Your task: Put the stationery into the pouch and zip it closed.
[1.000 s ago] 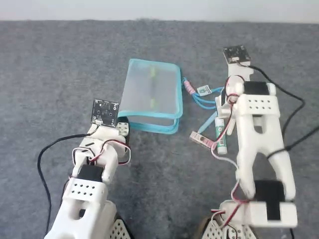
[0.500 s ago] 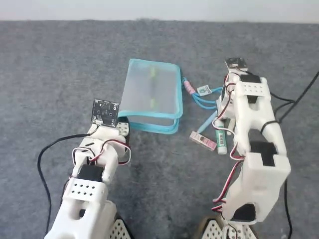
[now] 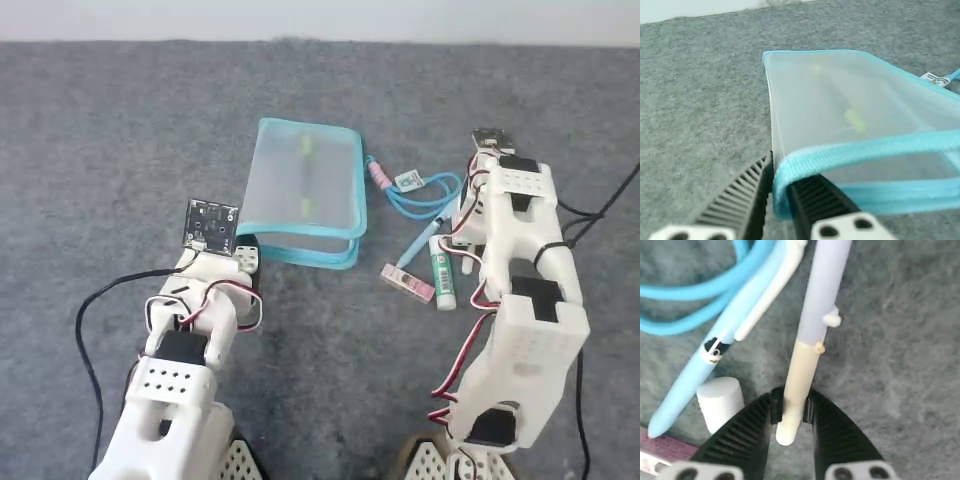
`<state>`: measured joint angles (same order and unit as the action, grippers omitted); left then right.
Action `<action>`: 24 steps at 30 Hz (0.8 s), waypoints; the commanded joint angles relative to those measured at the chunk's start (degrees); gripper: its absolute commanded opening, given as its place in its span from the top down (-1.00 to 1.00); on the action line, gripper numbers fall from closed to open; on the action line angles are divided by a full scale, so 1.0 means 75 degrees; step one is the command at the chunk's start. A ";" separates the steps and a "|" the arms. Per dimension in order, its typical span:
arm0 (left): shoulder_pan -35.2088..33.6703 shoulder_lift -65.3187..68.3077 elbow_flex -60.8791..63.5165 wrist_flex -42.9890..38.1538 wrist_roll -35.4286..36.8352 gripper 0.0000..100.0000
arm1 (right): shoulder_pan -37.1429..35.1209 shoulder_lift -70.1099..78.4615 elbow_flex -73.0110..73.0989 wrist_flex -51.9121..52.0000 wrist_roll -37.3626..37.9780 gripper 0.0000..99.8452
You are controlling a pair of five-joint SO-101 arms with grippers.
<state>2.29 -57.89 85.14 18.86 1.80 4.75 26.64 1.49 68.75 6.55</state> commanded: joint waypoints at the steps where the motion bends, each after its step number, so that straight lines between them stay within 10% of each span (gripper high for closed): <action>1: -0.0035 0.0000 -0.0229 -0.0105 0.0070 0.98 | 0.0029 -0.0100 -0.0305 -0.0041 -0.0070 0.94; 24: -0.0023 0.0000 -0.0264 -0.0129 0.0070 0.98 | 0.0064 -0.1155 0.0645 -0.0229 -0.0082 0.99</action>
<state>2.29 -57.89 85.14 18.86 1.80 5.19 24.97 3.52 68.40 6.55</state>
